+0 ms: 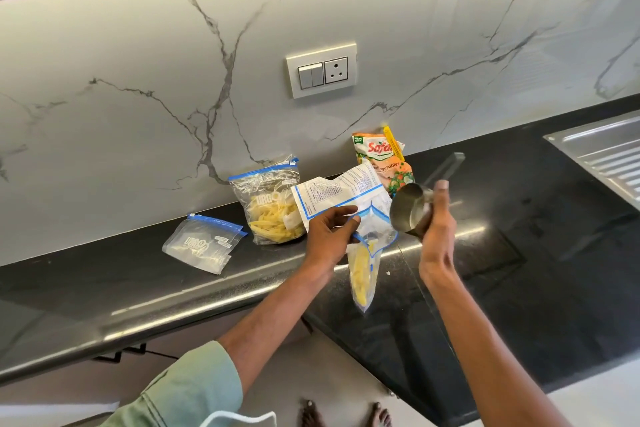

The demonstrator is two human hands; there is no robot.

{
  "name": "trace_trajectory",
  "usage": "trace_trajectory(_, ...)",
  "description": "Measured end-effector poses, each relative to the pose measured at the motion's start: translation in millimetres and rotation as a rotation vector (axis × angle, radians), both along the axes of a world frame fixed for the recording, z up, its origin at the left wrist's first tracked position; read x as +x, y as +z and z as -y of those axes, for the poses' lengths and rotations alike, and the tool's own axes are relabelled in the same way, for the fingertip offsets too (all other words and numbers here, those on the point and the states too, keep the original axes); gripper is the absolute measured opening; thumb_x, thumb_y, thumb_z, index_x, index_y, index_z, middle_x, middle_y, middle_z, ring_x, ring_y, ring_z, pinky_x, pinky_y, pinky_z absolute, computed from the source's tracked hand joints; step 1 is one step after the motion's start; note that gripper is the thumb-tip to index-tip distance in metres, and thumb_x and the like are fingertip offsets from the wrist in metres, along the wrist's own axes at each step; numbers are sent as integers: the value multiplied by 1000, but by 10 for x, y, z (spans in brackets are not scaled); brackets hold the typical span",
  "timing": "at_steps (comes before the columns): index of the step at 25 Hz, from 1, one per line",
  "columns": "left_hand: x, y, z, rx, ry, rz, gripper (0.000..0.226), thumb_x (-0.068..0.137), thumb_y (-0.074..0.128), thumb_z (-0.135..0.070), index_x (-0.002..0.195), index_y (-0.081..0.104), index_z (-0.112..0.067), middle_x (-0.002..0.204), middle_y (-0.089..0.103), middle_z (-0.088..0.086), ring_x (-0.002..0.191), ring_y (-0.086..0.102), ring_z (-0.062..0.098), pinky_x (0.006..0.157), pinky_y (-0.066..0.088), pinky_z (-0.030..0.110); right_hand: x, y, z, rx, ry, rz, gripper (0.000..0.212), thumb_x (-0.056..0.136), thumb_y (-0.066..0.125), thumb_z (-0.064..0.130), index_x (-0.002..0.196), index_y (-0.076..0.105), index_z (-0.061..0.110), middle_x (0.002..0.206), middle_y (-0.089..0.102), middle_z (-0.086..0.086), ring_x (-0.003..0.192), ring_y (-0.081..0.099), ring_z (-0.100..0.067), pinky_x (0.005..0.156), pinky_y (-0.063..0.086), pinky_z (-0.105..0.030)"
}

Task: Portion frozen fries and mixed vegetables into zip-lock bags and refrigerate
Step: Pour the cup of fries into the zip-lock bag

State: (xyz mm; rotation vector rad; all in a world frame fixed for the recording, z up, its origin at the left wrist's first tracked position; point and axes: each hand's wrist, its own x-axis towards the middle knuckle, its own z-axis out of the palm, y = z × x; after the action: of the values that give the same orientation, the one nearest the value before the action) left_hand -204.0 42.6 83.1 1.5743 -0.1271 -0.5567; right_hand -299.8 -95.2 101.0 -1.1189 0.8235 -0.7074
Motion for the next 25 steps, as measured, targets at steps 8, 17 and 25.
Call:
trace_trajectory(8,46,46,-194,77,80,125,16,90,78,-15,105,76,-21,96,76,3,73,71,13,60,56,24,-95,-962,142,963,-59,75,51,101,51,48,136,62,11,126,67,-23,97,68,-39,69,66,-47)
trace_trajectory(17,-366,191,-465,707,-344,562,93,69,82,-66,144,39,-34,121,59,-16,103,62,6,89,54,31,2,-1272,23,982,-37,-118,55,107,45,53,136,57,9,127,65,-26,106,68,-43,57,64,-52)
trace_trajectory(25,-16,276,-633,464,-124,631,29,84,85,-27,109,77,-15,83,76,-9,71,71,3,73,62,29,-232,-1301,-10,744,310,-467,83,109,25,62,111,67,-10,90,78,-25,66,75,-30,48,60,-32)
